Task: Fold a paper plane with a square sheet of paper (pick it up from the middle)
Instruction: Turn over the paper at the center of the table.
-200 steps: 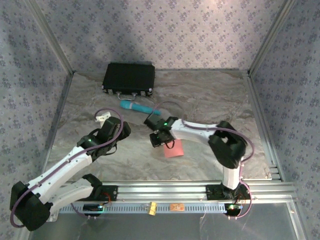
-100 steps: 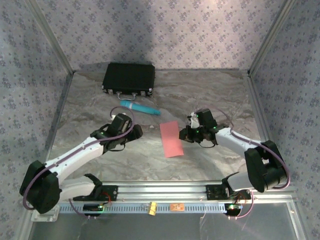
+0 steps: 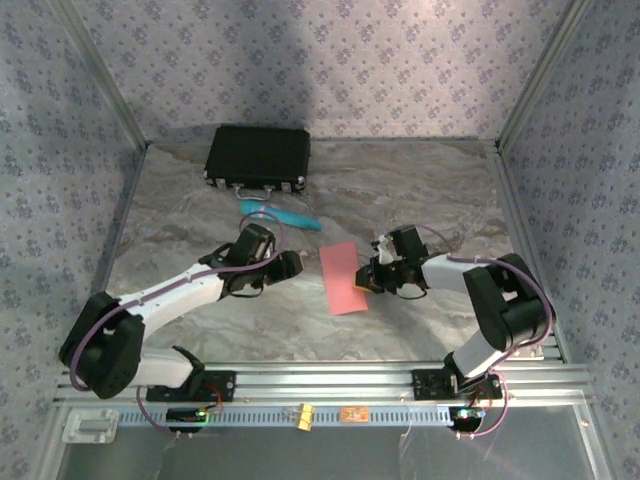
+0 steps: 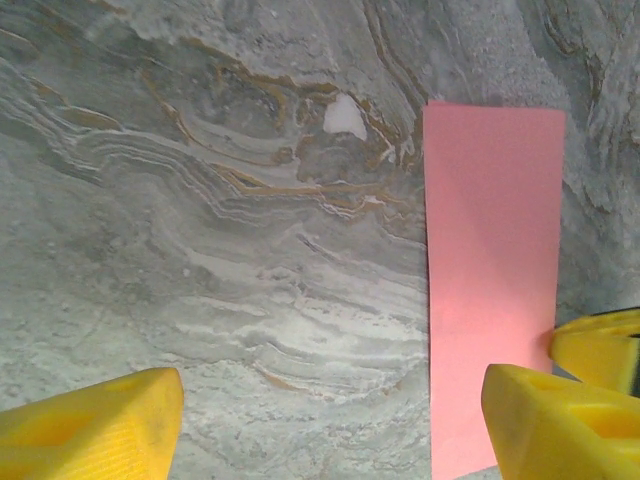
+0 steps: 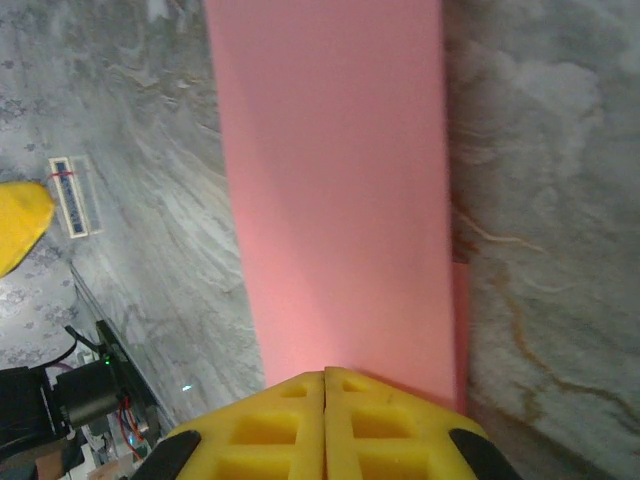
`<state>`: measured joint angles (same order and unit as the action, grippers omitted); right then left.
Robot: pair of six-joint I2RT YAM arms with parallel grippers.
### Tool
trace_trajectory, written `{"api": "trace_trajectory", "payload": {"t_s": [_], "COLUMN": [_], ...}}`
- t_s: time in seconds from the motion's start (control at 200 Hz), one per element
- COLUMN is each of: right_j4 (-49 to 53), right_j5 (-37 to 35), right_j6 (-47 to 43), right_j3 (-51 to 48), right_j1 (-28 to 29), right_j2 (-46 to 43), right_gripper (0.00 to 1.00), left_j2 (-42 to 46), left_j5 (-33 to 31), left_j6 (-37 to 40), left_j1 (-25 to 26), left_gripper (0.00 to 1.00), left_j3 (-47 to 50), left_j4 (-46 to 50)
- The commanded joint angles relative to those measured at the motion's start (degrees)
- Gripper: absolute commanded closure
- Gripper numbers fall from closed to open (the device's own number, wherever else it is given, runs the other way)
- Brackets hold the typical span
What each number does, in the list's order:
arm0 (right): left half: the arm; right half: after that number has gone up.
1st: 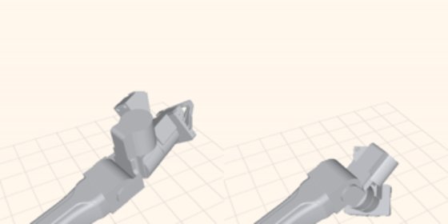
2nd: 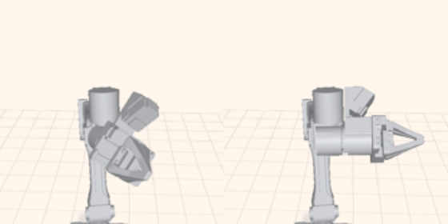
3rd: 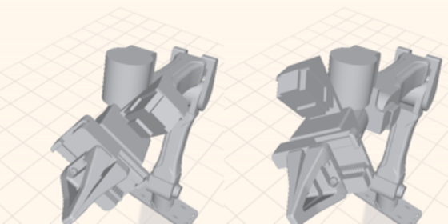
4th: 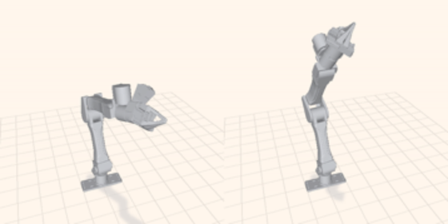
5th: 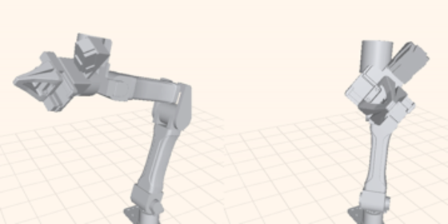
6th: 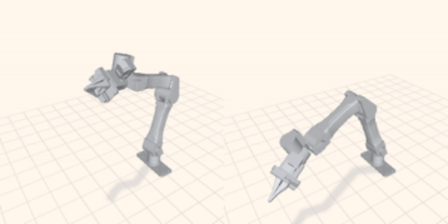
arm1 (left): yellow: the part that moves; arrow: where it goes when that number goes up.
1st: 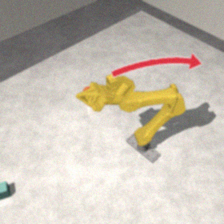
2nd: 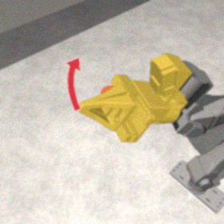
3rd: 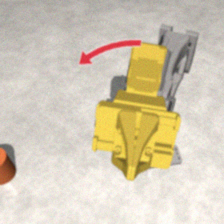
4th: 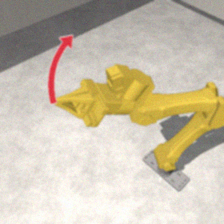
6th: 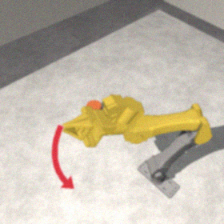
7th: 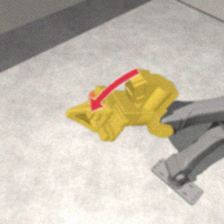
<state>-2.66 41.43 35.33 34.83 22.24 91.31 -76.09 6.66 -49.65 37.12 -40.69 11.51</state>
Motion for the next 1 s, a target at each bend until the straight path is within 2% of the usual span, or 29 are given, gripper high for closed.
{"api": "trace_trajectory", "payload": {"t_s": [0.0, 0.26, 0.555, 0.999], "right_j4": [-1.22, -5.25, -5.24, -6.09], "right_j5": [0.29, -1.32, -2.67, -4.25], "right_j6": [-0.52, 4.49, 6.91, 8.61], "right_j3": [-1.72, -4.70, -5.08, -5.80], "right_j1": [-0.69, -1.15, -1.15, -1.01], "right_j2": [2.34, 4.59, 4.60, 4.53], "right_gripper": [0.92, 0.92, 0.92, 0.93], "left_j2": [-1.39, -9.71, -19.20, -26.53], "left_j5": [3.09, 7.67, 13.64, 15.08], "left_j6": [-1.24, -0.07, -3.96, -5.02], "left_j1": [-0.04, -0.04, 2.01, 4.28], "left_gripper": [0.22, 0.26, 0.41, 0.52], "left_j3": [-2.05, -9.54, -12.45, -15.24], "left_j4": [-2.55, -2.64, -8.90, -10.50]}}
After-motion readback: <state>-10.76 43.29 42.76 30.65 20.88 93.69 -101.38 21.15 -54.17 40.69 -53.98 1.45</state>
